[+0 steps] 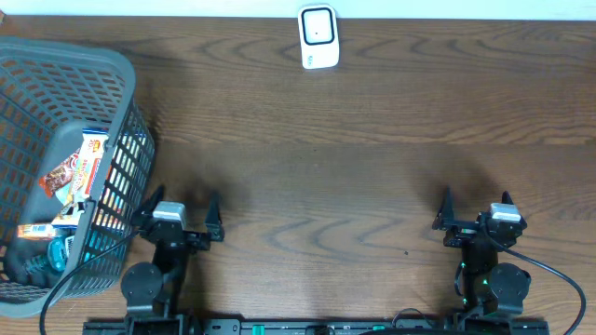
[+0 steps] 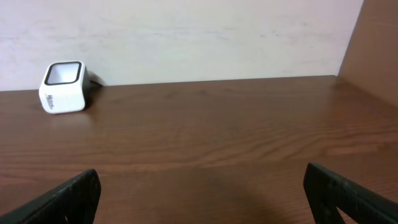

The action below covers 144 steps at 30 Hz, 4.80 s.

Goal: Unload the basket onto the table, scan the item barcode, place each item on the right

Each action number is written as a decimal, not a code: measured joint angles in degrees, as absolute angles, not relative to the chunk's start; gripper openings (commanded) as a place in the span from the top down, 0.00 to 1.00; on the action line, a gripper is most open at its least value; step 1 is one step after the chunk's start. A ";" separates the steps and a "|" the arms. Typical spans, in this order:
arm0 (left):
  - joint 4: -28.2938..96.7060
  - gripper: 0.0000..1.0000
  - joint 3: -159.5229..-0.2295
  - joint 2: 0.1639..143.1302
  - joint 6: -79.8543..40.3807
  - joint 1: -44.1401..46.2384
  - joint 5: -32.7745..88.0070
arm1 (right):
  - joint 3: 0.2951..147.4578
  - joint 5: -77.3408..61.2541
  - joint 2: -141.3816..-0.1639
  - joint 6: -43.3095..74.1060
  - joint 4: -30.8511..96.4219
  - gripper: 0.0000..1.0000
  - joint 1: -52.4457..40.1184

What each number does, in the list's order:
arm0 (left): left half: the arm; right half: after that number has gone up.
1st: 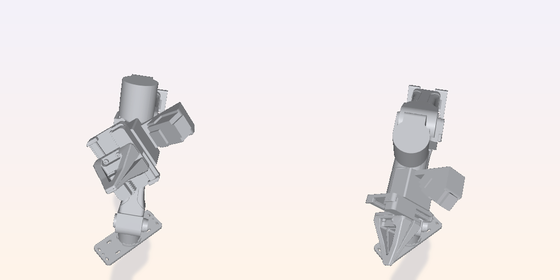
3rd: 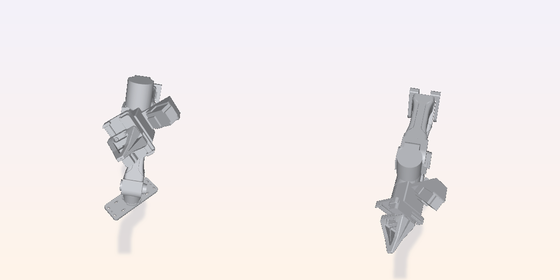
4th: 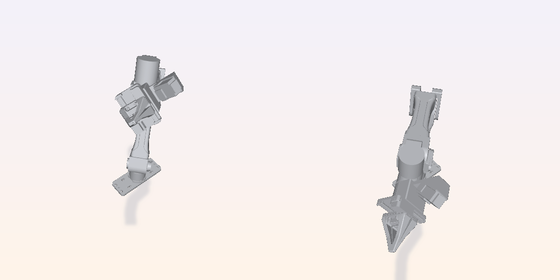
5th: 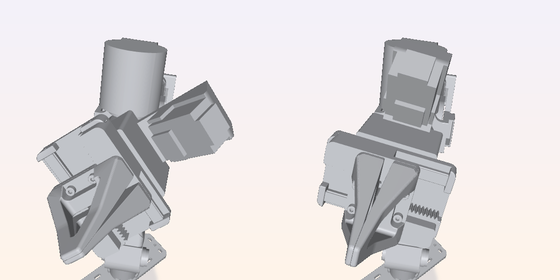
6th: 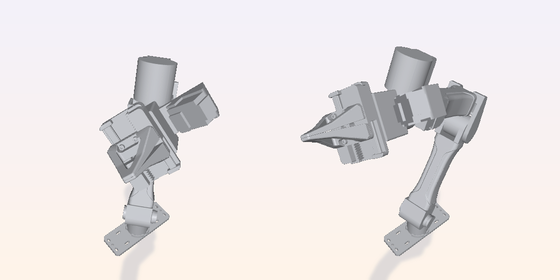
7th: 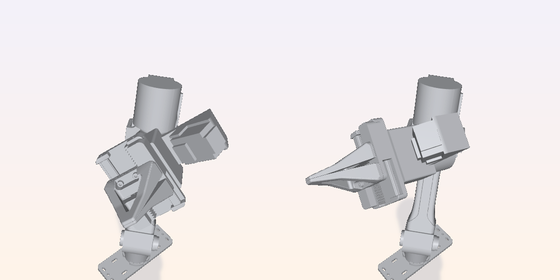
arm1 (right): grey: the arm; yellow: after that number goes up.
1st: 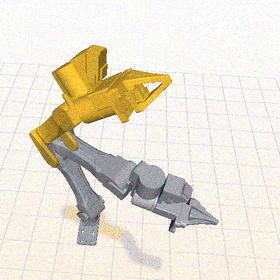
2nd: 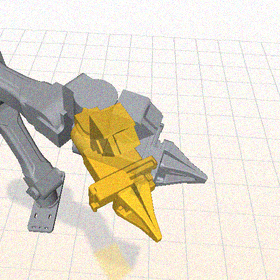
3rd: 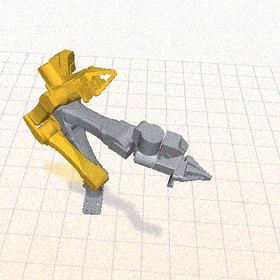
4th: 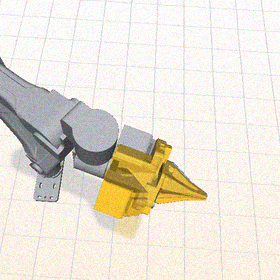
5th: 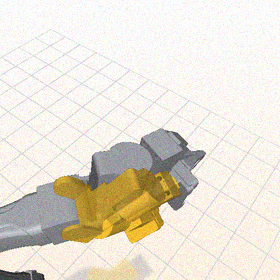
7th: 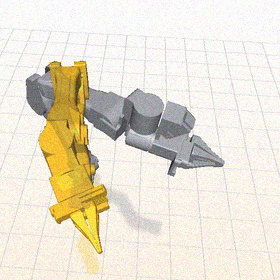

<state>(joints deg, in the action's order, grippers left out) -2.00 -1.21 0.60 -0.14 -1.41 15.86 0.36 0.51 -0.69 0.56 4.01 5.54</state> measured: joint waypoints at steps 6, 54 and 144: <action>-2.33 0.00 -4.43 0.60 -6.28 -1.41 23.59 | 0.36 0.51 -0.69 0.56 4.01 0.01 5.54; 56.49 0.02 -89.12 53.19 -25.08 -2.00 -1.06 | 0.36 0.89 -0.69 0.56 3.99 0.01 5.54; 26.50 0.93 -63.77 60.84 -33.32 -45.84 30.41 | 0.36 0.89 -0.69 0.56 4.01 0.01 5.54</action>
<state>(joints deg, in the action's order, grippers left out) 26.50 -63.77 60.84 -33.32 -45.84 30.41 0.36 0.89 -0.69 0.56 4.01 5.54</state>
